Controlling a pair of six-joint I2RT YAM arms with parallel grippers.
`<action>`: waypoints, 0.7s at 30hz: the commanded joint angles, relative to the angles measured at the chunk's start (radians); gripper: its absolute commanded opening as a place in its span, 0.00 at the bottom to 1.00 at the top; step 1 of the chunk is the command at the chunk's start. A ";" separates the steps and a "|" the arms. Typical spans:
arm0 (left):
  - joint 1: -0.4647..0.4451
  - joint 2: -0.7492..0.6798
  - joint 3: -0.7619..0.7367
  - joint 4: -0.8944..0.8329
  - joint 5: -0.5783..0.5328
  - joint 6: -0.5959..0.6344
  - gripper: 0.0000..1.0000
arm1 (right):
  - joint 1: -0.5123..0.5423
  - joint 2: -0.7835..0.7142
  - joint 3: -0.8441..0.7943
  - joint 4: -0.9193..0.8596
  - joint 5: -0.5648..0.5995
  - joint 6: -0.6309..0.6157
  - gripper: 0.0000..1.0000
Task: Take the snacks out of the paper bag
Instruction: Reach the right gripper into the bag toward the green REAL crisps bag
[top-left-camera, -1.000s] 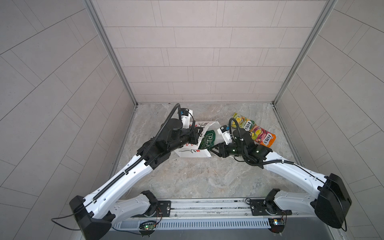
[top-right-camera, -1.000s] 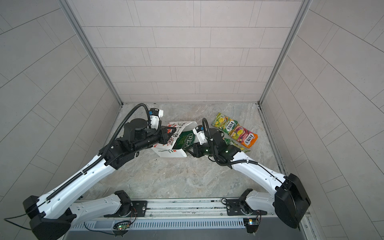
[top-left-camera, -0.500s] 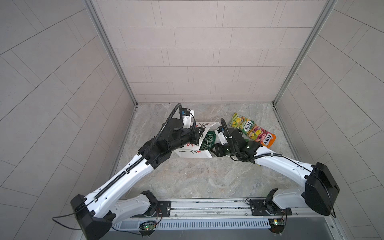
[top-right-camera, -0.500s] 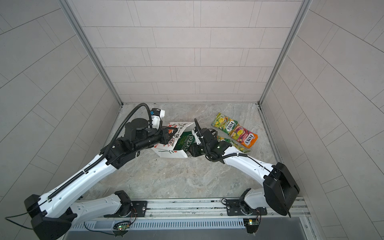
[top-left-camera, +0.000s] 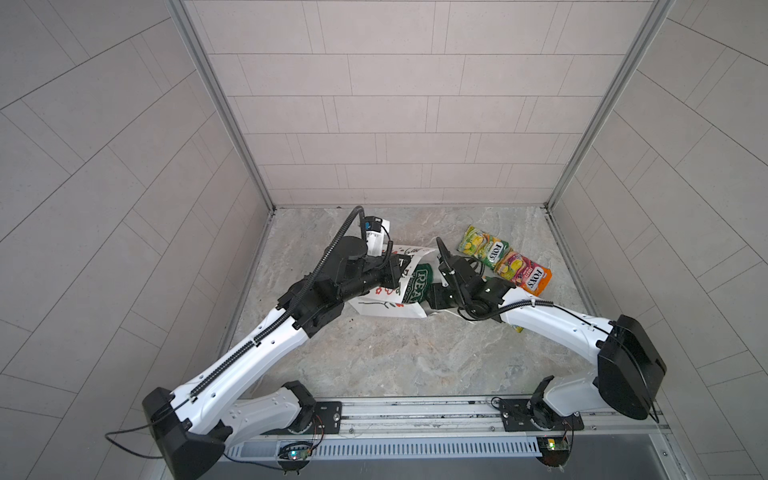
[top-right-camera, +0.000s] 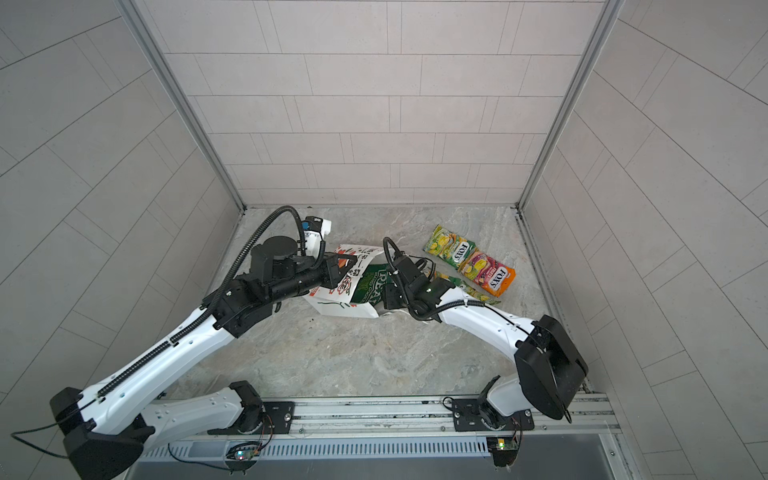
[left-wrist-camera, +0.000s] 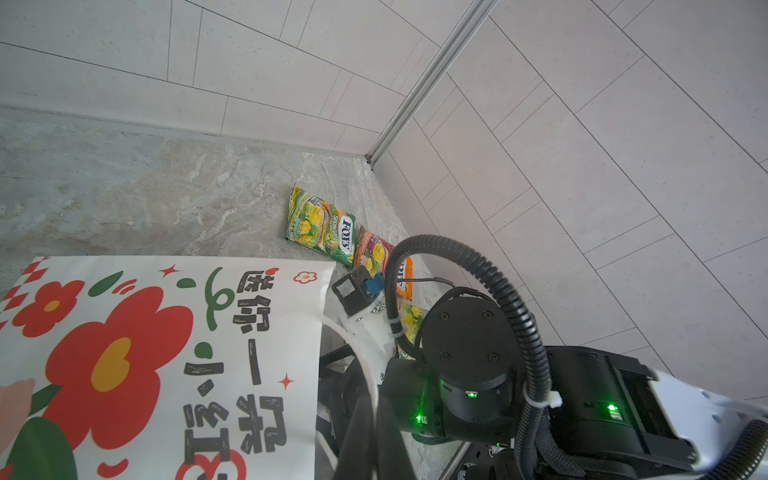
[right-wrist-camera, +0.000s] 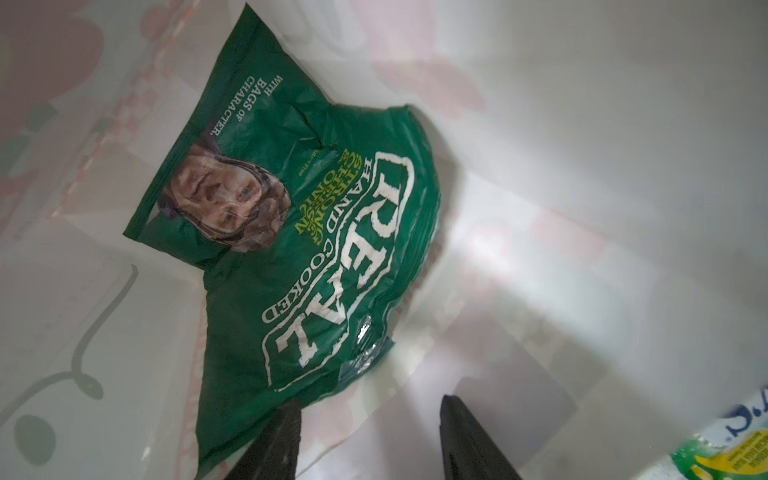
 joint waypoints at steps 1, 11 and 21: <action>-0.003 0.005 -0.010 0.033 0.013 -0.005 0.00 | 0.010 0.032 0.026 0.004 0.013 0.030 0.55; -0.002 0.006 -0.014 0.044 0.032 -0.009 0.00 | 0.014 0.141 0.099 -0.037 -0.025 0.057 0.55; -0.003 0.008 -0.013 0.046 0.044 -0.012 0.00 | 0.014 0.192 0.060 0.127 -0.059 0.189 0.58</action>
